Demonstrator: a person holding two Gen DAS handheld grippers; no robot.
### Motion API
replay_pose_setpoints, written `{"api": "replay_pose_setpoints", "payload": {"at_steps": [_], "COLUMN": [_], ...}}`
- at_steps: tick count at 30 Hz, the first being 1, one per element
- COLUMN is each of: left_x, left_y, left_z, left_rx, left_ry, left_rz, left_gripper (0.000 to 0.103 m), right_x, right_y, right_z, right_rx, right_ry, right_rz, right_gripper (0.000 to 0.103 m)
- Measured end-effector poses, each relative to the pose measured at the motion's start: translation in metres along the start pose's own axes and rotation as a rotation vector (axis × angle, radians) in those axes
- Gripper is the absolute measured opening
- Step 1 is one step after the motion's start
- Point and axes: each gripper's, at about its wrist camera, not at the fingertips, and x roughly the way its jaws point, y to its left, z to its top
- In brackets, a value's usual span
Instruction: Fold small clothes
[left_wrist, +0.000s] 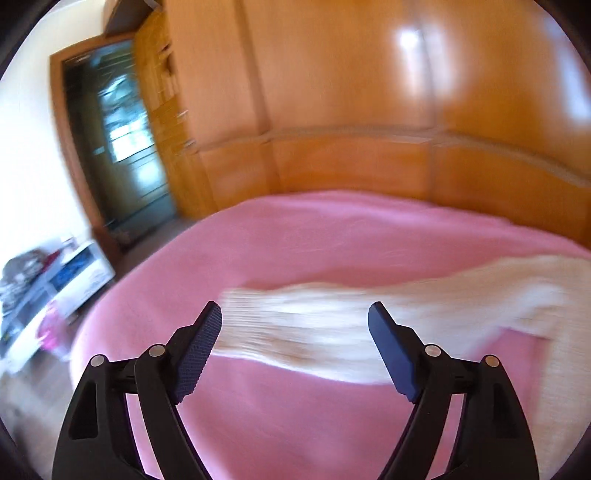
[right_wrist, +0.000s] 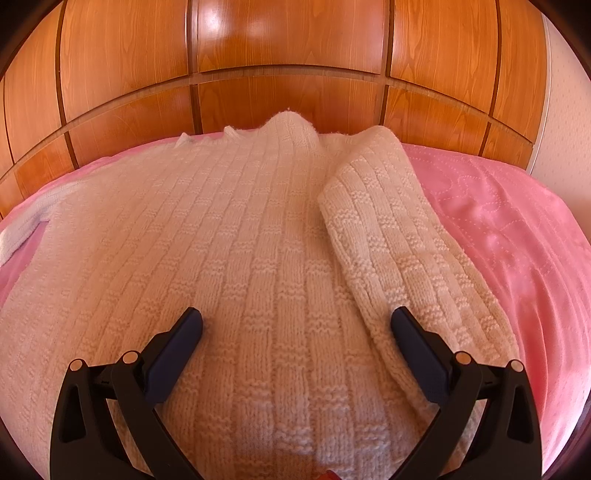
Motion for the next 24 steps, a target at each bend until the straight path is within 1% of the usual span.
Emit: {"api": "replay_pose_setpoints", "payload": {"at_steps": [1,2,3,4,5,6,7,9,10,11,12,13,15,17,20,21,23,24], "left_x": [-0.015,-0.032,-0.042,-0.056,-0.064,-0.075,-0.083,-0.088,-0.086,-0.083,-0.082,-0.085,-0.085,-0.083,-0.071,-0.072,-0.071,-0.071], "left_y": [-0.013,-0.032,-0.046,-0.064,-0.075,-0.096,-0.114,-0.144,-0.159,-0.168,-0.179,-0.182,-0.179,-0.177,-0.176,-0.175,-0.173,-0.172], "left_z": [-0.007,-0.016,-0.022,-0.033,-0.042,-0.056,-0.068,-0.087,-0.101,-0.107,-0.115,-0.116,-0.116,-0.118,-0.112,-0.113,-0.114,-0.113], "left_rx": [0.009,0.026,0.037,0.049,0.058,0.092,0.139,0.226,0.286,0.325,0.378,0.392,0.380,0.357,0.309,0.299,0.285,0.284], "left_ry": [-0.019,-0.027,-0.018,-0.001,0.010,0.027,0.037,0.056,0.094,0.124,0.151,0.146,0.144,0.159,0.199,0.207,0.218,0.219], "left_rz": [-0.057,-0.148,-0.211,-0.299,-0.358,-0.452,-0.500,-0.523,-0.533,-0.526,-0.495,-0.486,-0.494,-0.517,-0.544,-0.550,-0.558,-0.558], "left_gripper": [0.082,0.085,0.089,0.089,0.089,0.089,0.089,0.089,0.089,0.089,0.089,0.089,0.089,0.089,0.092,0.093,0.094,0.095], "right_x": [0.000,0.001,0.002,0.002,0.003,0.002,0.002,-0.001,-0.006,-0.015,-0.027,-0.040,-0.057,-0.066,-0.064,-0.059,-0.048,-0.041], "right_y": [0.000,0.000,0.000,0.000,0.000,-0.001,-0.002,-0.005,-0.007,-0.011,-0.019,-0.029,-0.048,-0.077,-0.112,-0.125,-0.142,-0.147], "right_z": [0.000,0.001,0.001,0.001,0.001,0.002,0.002,0.002,0.002,0.002,0.000,-0.001,-0.002,-0.005,-0.010,-0.013,-0.020,-0.027], "right_rx": [0.000,-0.001,-0.001,-0.001,-0.002,0.000,0.004,0.004,-0.012,-0.013,0.011,0.042,0.087,0.152,0.230,0.256,0.291,0.312], "right_ry": [0.002,0.005,0.013,0.016,0.017,0.020,0.023,0.037,0.054,0.047,0.014,-0.024,-0.048,-0.054,-0.021,0.004,0.065,0.105], "right_rz": [0.000,0.001,0.000,0.000,0.001,0.008,0.020,0.049,0.068,0.090,0.118,0.138,0.123,0.078,0.029,0.009,-0.008,0.010], "right_gripper": [0.101,0.101,0.101,0.101,0.101,0.101,0.101,0.101,0.101,0.101,0.101,0.101,0.101,0.101,0.099,0.096,0.078,0.072]}}
